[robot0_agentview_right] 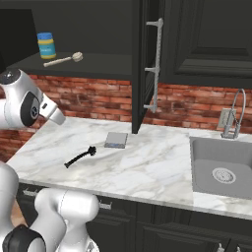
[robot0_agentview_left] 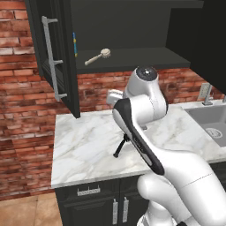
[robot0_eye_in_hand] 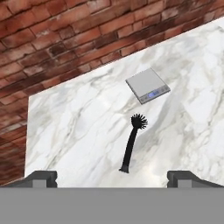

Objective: Pick the dish brush and dish brush from the cabinet and place them on the counter.

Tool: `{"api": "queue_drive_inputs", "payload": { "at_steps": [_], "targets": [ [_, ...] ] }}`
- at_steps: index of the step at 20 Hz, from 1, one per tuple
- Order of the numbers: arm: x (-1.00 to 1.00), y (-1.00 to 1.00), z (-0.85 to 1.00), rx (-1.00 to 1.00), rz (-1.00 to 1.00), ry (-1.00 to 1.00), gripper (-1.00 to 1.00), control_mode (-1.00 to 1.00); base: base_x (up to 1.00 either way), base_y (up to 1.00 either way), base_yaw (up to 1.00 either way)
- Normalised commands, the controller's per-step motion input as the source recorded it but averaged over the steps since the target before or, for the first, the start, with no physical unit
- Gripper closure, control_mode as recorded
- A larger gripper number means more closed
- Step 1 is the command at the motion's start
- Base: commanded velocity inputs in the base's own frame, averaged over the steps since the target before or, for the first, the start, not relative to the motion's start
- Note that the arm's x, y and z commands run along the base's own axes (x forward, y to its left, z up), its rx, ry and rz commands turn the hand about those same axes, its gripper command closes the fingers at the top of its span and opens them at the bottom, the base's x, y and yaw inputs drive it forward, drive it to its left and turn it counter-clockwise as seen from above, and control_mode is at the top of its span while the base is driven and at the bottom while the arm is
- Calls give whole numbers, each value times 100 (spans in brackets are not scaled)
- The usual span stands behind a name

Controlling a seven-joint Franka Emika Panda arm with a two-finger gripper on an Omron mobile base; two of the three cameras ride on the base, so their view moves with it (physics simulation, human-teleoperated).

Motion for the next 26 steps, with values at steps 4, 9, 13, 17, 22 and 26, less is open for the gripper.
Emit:
{"api": "queue_drive_inputs", "payload": {
  "at_steps": [4, 9, 13, 17, 22, 26],
  "targets": [
    [0, 0, 24, 2, 0, 1, -100, -100, 0, 0, 0],
    [1, 3, 11, -5, 0, -1, -100, -100, 0, 0, 0],
    [6, 0, 22, -3, 0, 0, -100, -100, 0, 0, 0],
    [1, 3, 24, -3, 0, -3, -100, -100, 0, 0, 0],
    [2, 5, 24, -4, 0, -6, -100, -100, 0, 0, 0],
    [9, 6, 25, -4, 0, -8, -100, -100, 0, 0, 0]
  ]
}}
